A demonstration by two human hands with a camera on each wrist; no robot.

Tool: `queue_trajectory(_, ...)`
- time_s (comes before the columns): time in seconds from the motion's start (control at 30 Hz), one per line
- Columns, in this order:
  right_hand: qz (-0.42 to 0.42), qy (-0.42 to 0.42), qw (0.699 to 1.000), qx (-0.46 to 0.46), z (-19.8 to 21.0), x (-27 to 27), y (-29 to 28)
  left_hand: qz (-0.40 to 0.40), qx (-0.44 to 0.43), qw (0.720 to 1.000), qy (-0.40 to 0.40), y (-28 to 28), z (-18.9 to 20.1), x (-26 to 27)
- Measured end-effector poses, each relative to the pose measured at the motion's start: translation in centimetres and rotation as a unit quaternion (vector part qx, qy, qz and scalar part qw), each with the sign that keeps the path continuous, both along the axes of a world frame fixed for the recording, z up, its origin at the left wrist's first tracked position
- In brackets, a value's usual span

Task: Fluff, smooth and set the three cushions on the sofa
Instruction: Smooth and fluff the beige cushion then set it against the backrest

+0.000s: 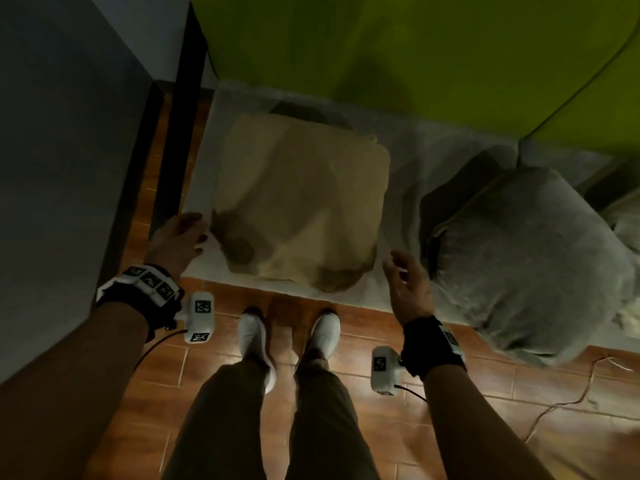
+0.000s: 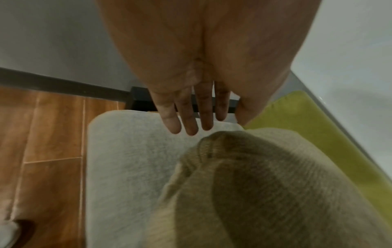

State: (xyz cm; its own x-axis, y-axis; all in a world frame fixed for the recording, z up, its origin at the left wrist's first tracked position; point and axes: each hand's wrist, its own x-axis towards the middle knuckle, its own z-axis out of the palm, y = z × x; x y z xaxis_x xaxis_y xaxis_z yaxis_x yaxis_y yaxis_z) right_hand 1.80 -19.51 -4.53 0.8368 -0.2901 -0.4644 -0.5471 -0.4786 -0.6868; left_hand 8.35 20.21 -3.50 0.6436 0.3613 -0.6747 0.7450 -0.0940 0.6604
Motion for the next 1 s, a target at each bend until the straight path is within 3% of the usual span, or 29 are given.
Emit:
queue_trajectory(0.23, 0.039, 0.022, 0.999, 0.015, -1.3, -3.3, 3.3, -0.092, -0.017, 0.995, 0.039, 0.3, -0.8, -3.8)
queue_trajectory(0.33, -0.070, 0.067, 0.987, 0.128, -2.5, -2.6, 5.7, -0.109, -0.051, 0.991, 0.059, -0.1, -1.5, -3.3)
queue_trajectory(0.4, -0.191, 0.087, 0.949, 0.235, -3.0, -2.0, 6.9, -0.112, -0.070, 0.989, 0.063, -0.7, -1.7, -2.5)
queue_trajectory(0.47, -0.250, 0.106, 0.925, 0.266, -3.2, -1.7, 7.7, -0.084, -0.106, 0.988, 0.072, -1.3, -1.6, -1.8)
queue_trajectory(0.53, -0.228, 0.120, 0.938, 0.232, -3.7, -1.4, 8.1, -0.066, -0.134, 0.984, 0.094, -2.0, -1.6, -1.2)
queue_trajectory(0.6, -0.187, 0.128, 0.958, 0.177, -4.1, -0.9, 8.2, -0.101, -0.116, 0.981, 0.117, -2.0, -1.7, -0.5)
queue_trajectory(0.73, -0.145, 0.149, 0.972, 0.114, -4.2, 0.1, 7.6, -0.234, 0.015, 0.963, 0.129, -1.2, -2.3, 0.4)
queue_trajectory(0.83, -0.138, 0.156, 0.970, 0.129, -3.6, 0.8, 7.1, -0.259, 0.019, 0.958, 0.124, -1.1, -2.5, 0.9)
queue_trajectory(0.93, -0.138, 0.150, 0.962, 0.180, -2.9, 1.0, 6.9, -0.208, -0.036, 0.965, 0.157, -1.0, -1.8, 0.5)
queue_trajectory(1.0, -0.110, 0.145, 0.967, 0.179, -2.5, 1.4, 6.7, -0.216, -0.021, 0.966, 0.140, -0.9, -1.8, 0.3)
